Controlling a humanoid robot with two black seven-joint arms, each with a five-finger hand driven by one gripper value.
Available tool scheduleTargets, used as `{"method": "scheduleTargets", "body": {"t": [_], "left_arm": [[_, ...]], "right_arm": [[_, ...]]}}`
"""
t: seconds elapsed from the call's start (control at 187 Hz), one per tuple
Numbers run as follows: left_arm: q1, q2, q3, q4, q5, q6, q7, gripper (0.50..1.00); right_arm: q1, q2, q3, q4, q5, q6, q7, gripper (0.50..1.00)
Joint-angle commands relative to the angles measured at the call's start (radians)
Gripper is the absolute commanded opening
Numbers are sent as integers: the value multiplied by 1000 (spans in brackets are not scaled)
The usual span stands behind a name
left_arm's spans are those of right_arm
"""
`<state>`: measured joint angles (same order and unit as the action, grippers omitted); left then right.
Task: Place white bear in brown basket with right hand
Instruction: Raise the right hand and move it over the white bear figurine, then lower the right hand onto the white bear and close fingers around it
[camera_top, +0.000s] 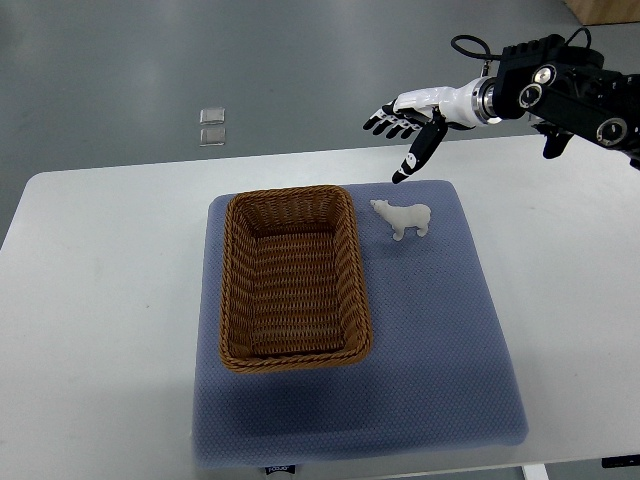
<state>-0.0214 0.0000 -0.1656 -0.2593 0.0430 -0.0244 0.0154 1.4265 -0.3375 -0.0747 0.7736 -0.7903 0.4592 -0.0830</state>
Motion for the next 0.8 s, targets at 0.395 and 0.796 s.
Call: {"method": "scheduleTargets", "body": {"t": [0.395,0.796], "left_arm": [[0,0,-2,3,0,0,0,1000],[0,0,-2,3,0,0,0,1000]], "right_arm": [[-35,71,-91,47,-30,-128,-58,915],[-124,106,-114,16,-60,-195,-57,840]]}}
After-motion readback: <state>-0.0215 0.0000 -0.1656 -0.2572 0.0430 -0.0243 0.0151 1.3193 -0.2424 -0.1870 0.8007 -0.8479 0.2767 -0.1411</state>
